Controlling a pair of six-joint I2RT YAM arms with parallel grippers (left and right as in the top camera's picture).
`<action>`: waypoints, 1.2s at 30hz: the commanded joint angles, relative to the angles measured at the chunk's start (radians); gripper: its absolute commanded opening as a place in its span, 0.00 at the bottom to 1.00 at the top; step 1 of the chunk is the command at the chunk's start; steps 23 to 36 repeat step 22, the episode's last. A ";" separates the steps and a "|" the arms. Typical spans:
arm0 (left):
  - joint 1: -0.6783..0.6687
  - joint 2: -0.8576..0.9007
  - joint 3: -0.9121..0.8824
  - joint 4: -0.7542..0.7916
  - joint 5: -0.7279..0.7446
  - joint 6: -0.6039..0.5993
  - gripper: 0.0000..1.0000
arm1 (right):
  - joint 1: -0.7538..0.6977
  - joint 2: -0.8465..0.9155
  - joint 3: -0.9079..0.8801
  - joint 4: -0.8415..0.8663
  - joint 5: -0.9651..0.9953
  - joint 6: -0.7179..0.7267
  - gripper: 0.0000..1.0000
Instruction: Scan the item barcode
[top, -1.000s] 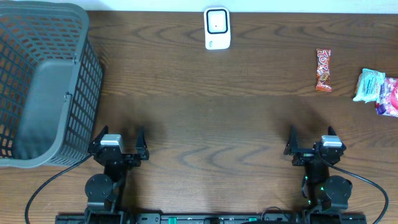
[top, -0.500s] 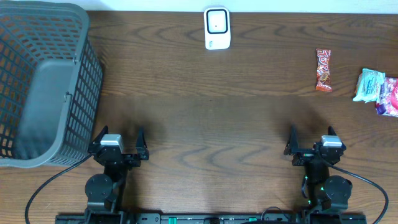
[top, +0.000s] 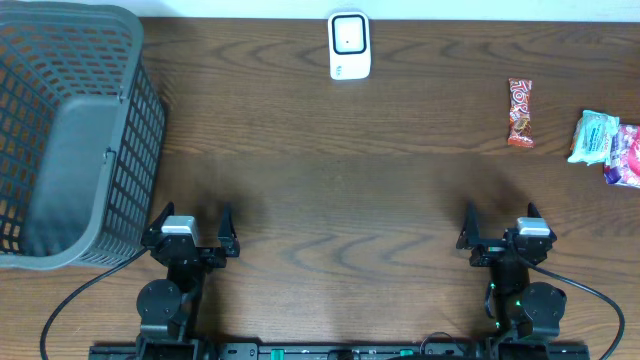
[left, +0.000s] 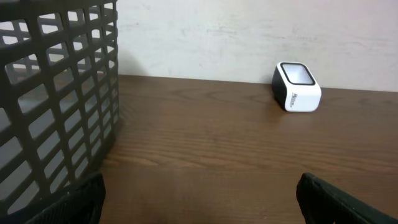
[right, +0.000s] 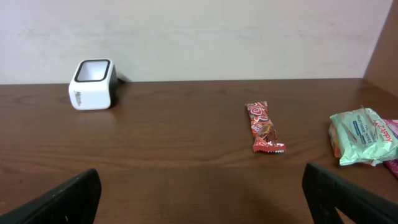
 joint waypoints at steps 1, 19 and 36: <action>0.005 -0.006 -0.015 -0.037 -0.001 0.017 0.98 | 0.007 -0.006 -0.002 -0.004 0.001 -0.008 0.99; 0.005 -0.006 -0.015 -0.037 -0.001 0.017 0.98 | 0.007 -0.006 -0.002 -0.004 0.001 -0.008 0.99; 0.005 -0.006 -0.015 -0.037 -0.001 0.017 0.98 | 0.007 -0.006 -0.002 -0.004 0.001 -0.008 0.99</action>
